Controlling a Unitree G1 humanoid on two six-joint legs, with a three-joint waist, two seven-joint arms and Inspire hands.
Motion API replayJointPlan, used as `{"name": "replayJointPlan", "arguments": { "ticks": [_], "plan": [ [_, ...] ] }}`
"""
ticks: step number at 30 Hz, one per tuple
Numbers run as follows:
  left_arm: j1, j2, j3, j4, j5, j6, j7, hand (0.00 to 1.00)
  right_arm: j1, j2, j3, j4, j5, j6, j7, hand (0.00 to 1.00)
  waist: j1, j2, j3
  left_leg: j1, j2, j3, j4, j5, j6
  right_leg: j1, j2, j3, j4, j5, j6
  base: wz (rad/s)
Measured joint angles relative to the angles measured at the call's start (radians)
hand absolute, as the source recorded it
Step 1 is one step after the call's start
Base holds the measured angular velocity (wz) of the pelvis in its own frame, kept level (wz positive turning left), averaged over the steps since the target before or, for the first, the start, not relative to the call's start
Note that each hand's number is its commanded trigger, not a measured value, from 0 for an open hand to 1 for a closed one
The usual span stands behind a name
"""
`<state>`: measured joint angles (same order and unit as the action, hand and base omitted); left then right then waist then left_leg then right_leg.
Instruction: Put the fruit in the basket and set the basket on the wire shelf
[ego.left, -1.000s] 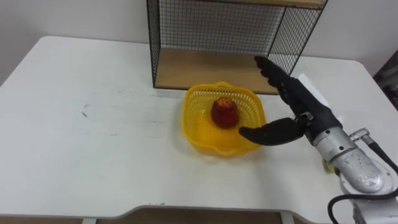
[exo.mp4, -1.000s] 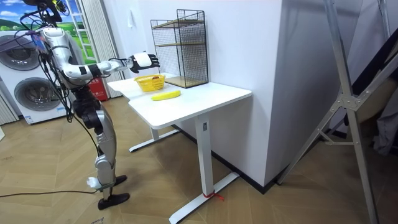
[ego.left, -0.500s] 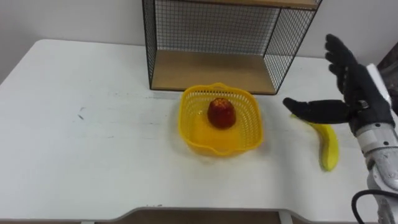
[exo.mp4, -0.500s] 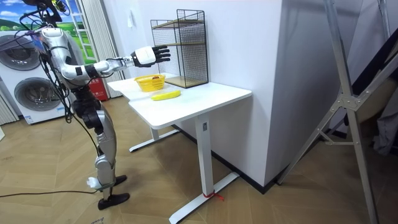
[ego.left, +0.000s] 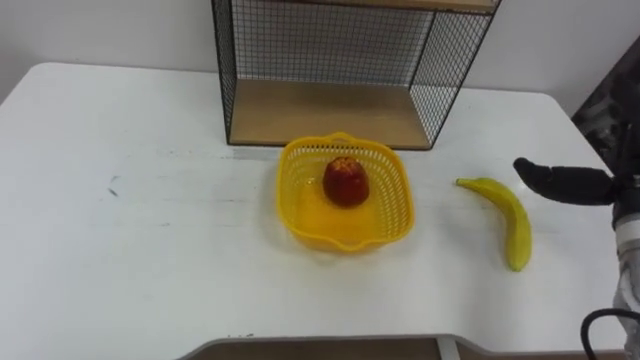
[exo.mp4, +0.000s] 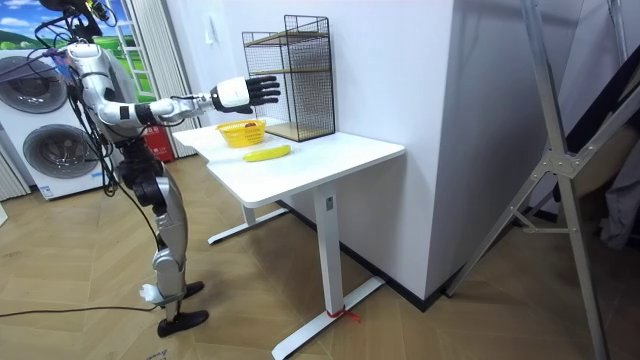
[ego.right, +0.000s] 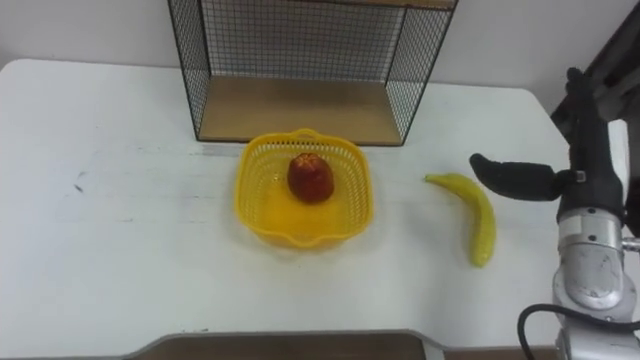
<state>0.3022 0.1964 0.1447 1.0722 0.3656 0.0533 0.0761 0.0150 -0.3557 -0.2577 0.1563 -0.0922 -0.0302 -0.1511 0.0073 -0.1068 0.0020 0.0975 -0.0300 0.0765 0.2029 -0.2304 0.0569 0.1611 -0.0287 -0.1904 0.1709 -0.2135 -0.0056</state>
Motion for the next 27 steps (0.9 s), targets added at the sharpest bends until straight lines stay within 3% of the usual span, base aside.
{"name": "replayJointPlan", "arguments": {
  "ticks": [8, 15, 21, 27],
  "plan": [
    [-0.003, 0.0, 0.0, -0.016, 0.0, 0.014, 0.0, 0.0, -0.016, -0.007, 0.003, 0.056, -0.045, 0.002, -0.01, 0.0, -0.003, 0.016, 0.0033, -0.002, 0.0, 0.0, -0.002, 0.0, 0.0, -0.001, 0.001, -0.001, -0.002, 0.0, 0.0, 0.0],
    [-0.003, 0.0, 0.001, -0.021, -0.001, 0.024, -0.003, 0.0, -0.043, -0.007, 0.004, 0.092, -0.075, 0.012, 0.01, 0.0, -0.004, 0.013, 0.0026, -0.005, 0.0, 0.0, -0.001, 0.0, 0.0, -0.004, 0.001, -0.003, -0.002, 0.0, 0.0, 0.0],
    [-0.002, 0.004, 0.001, -0.023, 0.0, 0.028, -0.021, 0.0, -0.103, -0.038, 0.043, 0.186, -0.121, 0.013, 0.038, 0.0, -0.002, 0.004, -0.002, -0.006, 0.0, -0.001, 0.002, 0.0, 0.0, -0.004, 0.001, -0.005, -0.002, 0.0, 0.0, 0.0],
    [0.003, 0.0, 0.0, -0.056, 0.0, 0.034, -0.03, 0.0, -0.125, -0.038, 0.053, 0.246, -0.154, 0.037, 0.073, 0.0, 0.02, 0.002, -0.0028, -0.007, 0.0, -0.004, 0.004, 0.0, 0.0, -0.004, 0.0, -0.005, -0.002, 0.0, 0.0, 0.0]
  ]
}}
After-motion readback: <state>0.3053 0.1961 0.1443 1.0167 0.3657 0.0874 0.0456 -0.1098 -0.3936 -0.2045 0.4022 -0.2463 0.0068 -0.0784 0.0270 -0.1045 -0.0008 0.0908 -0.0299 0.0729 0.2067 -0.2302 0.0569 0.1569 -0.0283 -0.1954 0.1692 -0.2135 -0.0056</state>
